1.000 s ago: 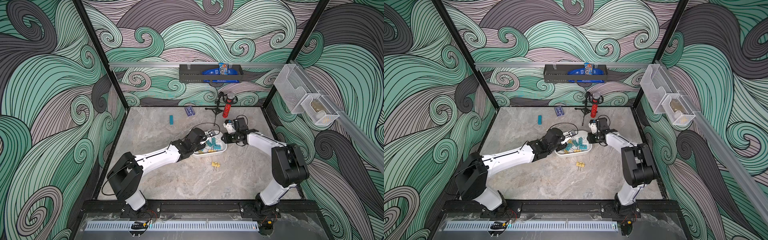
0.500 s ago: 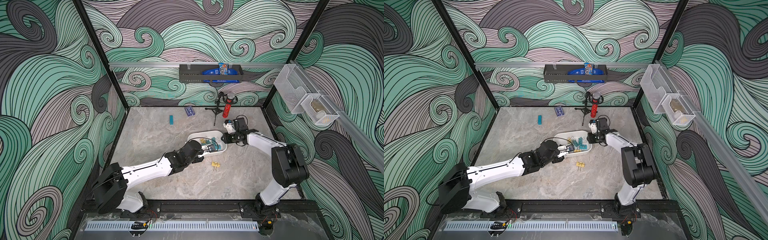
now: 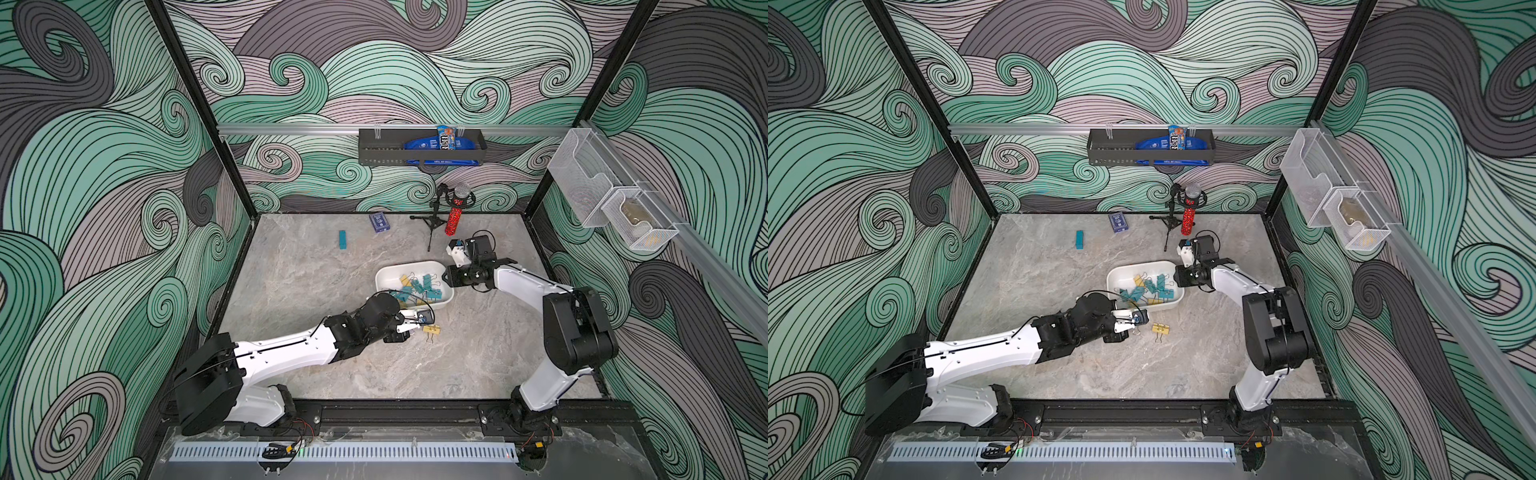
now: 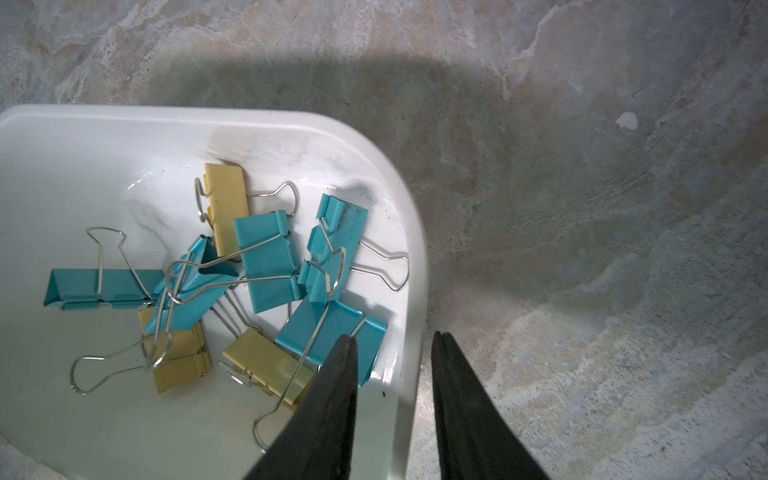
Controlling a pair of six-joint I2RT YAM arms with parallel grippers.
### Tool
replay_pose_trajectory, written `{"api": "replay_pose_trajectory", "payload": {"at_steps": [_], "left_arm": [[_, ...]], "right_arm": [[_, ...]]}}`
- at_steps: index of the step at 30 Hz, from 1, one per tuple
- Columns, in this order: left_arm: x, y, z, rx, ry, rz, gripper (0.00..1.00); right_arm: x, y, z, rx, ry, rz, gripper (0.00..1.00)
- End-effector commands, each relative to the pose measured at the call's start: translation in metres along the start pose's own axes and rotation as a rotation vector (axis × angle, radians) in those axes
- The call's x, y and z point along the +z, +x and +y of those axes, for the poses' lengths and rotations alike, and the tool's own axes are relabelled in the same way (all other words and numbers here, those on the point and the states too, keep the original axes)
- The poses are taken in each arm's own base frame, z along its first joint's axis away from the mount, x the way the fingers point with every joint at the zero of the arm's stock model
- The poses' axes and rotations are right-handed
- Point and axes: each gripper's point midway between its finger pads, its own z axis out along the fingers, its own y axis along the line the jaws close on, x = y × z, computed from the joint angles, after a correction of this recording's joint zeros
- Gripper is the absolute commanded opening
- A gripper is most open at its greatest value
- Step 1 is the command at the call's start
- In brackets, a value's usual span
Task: Take out the binder clips from the storage box
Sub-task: Pick up the binder clip from the storage box, then place the binder clip at the center of the board.
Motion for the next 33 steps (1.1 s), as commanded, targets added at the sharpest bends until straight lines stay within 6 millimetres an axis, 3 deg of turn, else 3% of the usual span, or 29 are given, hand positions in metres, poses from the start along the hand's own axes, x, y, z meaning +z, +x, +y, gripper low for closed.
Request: {"api": "replay_pose_trajectory", "payload": {"at_steps": [1, 11, 33], "left_arm": [[0.007, -0.012, -0.005, 0.013, 0.037, -0.014, 0.00], [0.039, 0.001, -0.021, 0.021, 0.075, 0.089, 0.00], [0.063, 0.016, -0.028, 0.005, 0.048, 0.127, 0.00]], "right_arm": [[0.005, 0.006, 0.001, -0.003, -0.009, 0.029, 0.33], [0.006, 0.008, 0.001, -0.004, -0.009, 0.033, 0.33], [0.007, 0.009, 0.001, -0.003, -0.010, 0.036, 0.33]]}}
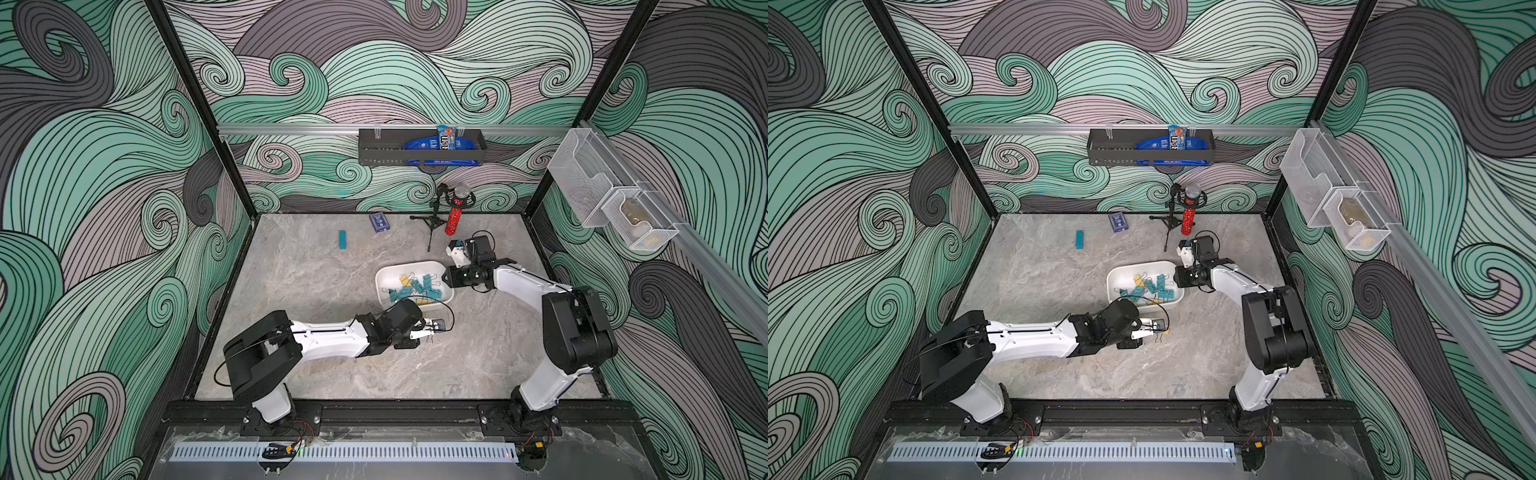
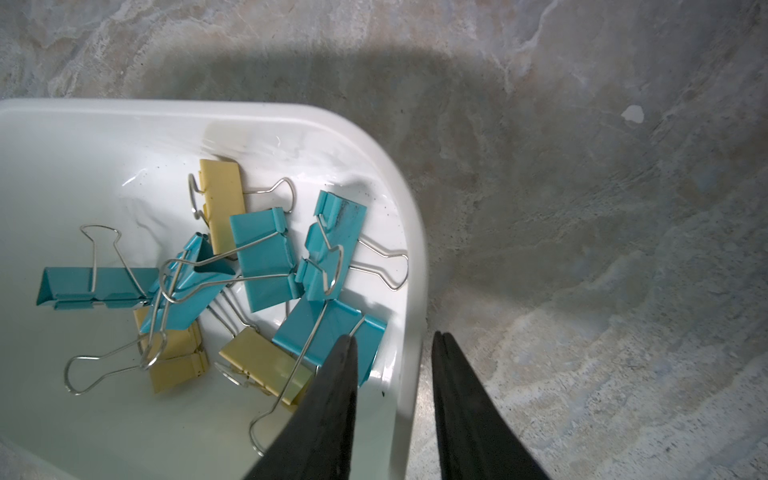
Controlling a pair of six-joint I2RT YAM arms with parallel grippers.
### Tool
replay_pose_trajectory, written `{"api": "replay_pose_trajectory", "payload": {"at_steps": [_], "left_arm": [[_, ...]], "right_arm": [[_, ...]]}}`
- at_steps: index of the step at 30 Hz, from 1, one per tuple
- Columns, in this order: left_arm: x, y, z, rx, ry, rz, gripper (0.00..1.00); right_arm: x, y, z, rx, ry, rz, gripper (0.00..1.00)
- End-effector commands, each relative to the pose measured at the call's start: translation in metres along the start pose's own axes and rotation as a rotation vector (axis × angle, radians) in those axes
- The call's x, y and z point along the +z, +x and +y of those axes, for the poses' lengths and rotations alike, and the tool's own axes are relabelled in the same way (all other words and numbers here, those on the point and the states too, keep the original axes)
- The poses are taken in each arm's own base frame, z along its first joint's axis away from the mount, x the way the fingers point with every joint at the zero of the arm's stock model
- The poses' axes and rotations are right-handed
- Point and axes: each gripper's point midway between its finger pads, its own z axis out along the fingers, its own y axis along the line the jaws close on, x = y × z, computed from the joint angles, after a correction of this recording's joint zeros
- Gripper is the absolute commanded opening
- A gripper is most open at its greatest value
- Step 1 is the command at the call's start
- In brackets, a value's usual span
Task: Take out the binder clips from the storage box
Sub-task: Place the binder clip at the center of the board.
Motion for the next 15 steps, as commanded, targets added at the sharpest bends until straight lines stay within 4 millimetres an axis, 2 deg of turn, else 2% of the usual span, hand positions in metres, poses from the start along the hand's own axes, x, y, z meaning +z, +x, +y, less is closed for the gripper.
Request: {"api": "replay_pose_trajectory", "payload": {"at_steps": [1, 15], "left_arm": [[0.003, -0.013, 0.008, -0.023, -0.029, -0.033, 0.00], [0.013, -0.007, 0.005, -0.033, -0.032, -0.010, 0.00]], "right_arm": [[0.004, 0.006, 0.002, -0.006, -0.011, 0.025, 0.33], [0.004, 0.006, 0.002, -0.008, -0.011, 0.026, 0.33]]}}
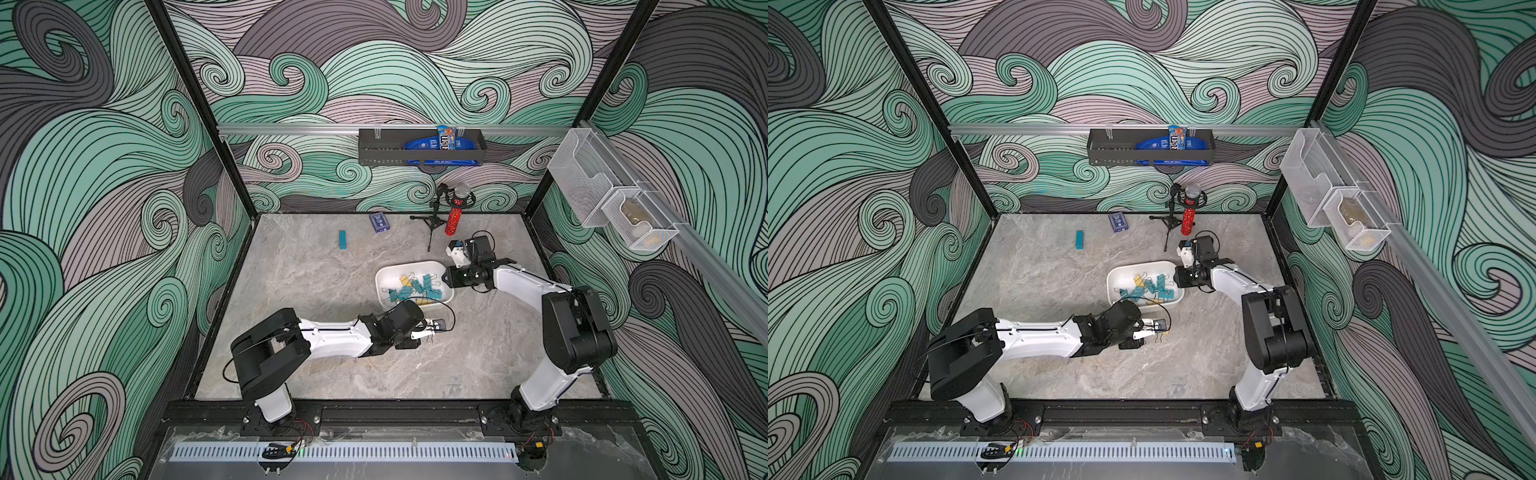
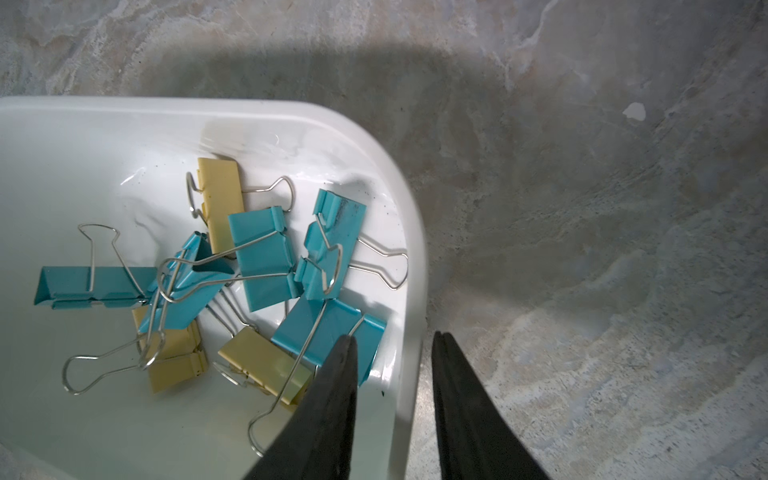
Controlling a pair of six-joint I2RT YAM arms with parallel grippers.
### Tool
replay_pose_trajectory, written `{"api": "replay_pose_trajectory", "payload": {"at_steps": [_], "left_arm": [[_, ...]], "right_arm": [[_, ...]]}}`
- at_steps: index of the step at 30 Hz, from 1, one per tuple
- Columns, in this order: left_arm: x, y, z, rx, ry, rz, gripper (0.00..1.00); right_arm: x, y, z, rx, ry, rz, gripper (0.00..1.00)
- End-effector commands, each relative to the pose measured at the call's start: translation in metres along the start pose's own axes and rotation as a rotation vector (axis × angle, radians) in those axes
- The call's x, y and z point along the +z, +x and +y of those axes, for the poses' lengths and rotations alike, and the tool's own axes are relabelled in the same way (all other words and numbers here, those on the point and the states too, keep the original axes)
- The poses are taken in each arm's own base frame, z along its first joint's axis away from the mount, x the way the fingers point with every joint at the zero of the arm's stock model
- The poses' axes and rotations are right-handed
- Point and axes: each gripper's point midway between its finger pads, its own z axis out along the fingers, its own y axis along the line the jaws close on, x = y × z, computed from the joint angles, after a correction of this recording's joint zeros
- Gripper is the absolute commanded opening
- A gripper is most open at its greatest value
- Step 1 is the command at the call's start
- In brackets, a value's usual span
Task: Take out the binder clips from the storage box
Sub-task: Place the binder clip at the center of the board.
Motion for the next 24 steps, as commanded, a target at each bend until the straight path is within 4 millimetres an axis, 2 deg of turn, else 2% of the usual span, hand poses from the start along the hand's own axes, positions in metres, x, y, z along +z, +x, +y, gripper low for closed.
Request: {"api": "replay_pose_trajectory", "payload": {"at_steps": [1, 8, 18, 24], "left_arm": [[0.003, -0.011, 0.006, -0.019, -0.018, -0.022, 0.00], [0.002, -0.011, 0.004, -0.021, -0.007, -0.028, 0.01], [-0.006, -0.009, 0.003, -0.029, -0.008, -0.040, 0.23], [-0.009, -0.009, 0.001, -0.031, -0.001, -0.035, 0.28]], "right_arm": [[0.003, 0.005, 0.002, -0.009, -0.010, 0.021, 0.34], [0.004, 0.006, 0.001, -0.007, -0.010, 0.024, 0.33], [0.004, 0.006, 0.002, -0.008, -0.008, 0.023, 0.34], [0.003, 0.006, 0.001, -0.009, -0.006, 0.022, 0.34]]}}
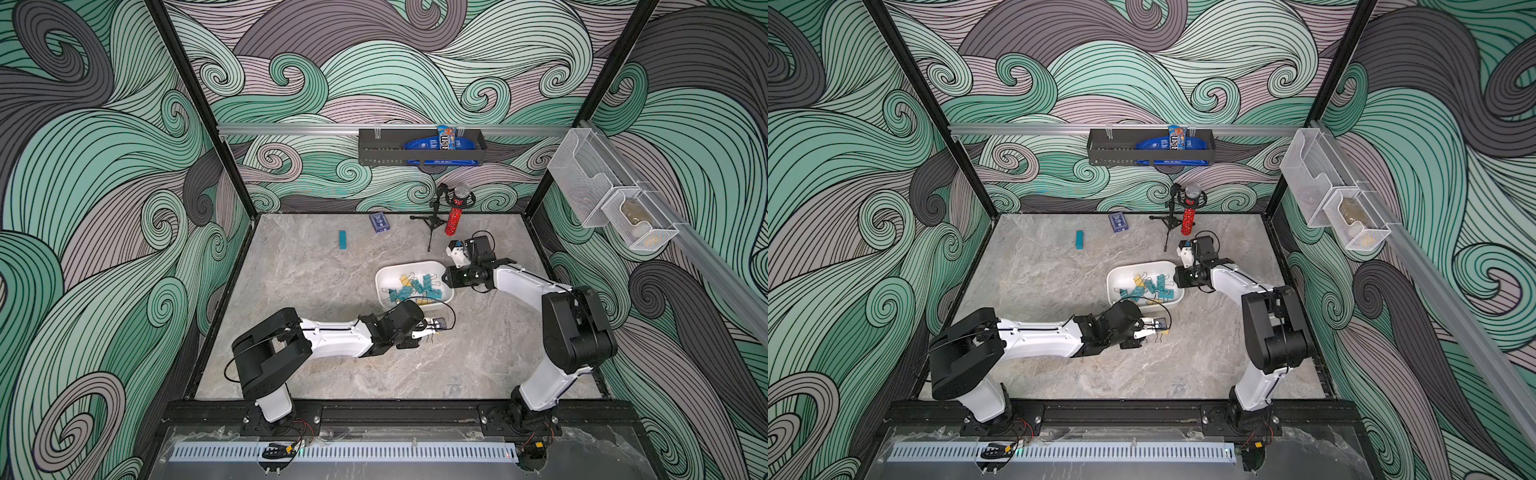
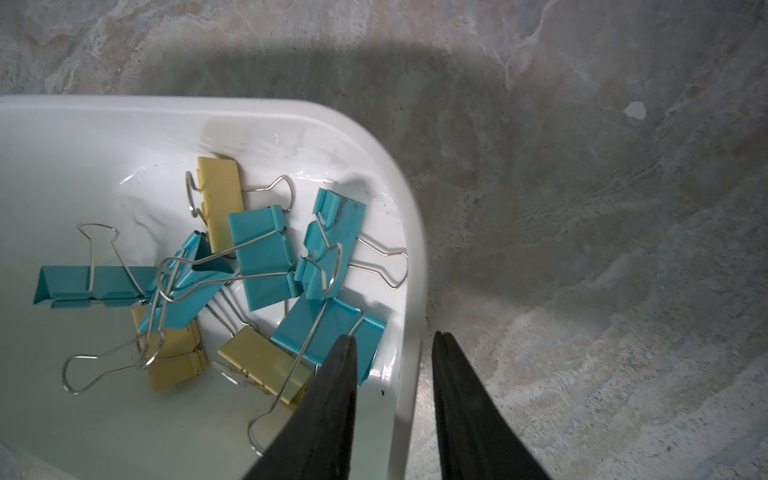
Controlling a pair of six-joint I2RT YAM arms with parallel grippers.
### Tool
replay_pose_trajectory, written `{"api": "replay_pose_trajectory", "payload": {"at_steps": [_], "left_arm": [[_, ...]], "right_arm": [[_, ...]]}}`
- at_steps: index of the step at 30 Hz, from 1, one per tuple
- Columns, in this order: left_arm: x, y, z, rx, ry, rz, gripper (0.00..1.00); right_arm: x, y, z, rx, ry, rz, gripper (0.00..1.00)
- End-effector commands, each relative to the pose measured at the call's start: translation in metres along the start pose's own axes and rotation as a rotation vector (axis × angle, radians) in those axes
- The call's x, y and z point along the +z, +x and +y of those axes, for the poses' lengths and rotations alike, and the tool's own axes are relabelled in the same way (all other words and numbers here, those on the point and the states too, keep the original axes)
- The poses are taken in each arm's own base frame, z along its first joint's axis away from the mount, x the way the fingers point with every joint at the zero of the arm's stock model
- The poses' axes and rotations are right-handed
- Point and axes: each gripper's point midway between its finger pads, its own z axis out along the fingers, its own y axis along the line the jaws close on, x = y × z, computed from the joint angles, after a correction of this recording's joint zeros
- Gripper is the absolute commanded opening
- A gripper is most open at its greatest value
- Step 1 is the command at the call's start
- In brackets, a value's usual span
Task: Take out the binder clips from the storage box
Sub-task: Place the binder clip at the center of the board.
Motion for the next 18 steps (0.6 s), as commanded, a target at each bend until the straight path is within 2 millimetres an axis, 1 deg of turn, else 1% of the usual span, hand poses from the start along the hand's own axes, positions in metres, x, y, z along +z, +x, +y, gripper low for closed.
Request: {"api": "replay_pose_trajectory", "payload": {"at_steps": [1, 7, 12, 15, 18], "left_arm": [[-0.011, -0.007, -0.001, -0.009, 0.006, -0.025, 0.29], [-0.025, -0.014, 0.001, -0.014, 0.006, -0.045, 0.32], [-0.041, -0.020, -0.002, -0.013, 0.033, -0.093, 0.36], [-0.050, -0.021, 0.005, -0.025, 0.001, -0.101, 0.36], [-0.061, -0.027, 0.023, -0.047, -0.070, -0.113, 0.37]], "right_arm": [[0.003, 0.006, 0.002, -0.009, -0.007, 0.021, 0.34], [0.004, 0.006, 0.001, -0.008, -0.005, 0.023, 0.34], [0.005, 0.007, 0.001, -0.011, -0.006, 0.028, 0.34], [0.005, 0.007, 0.001, -0.010, -0.007, 0.028, 0.34], [0.004, 0.006, 0.001, -0.011, -0.009, 0.024, 0.34]]}}
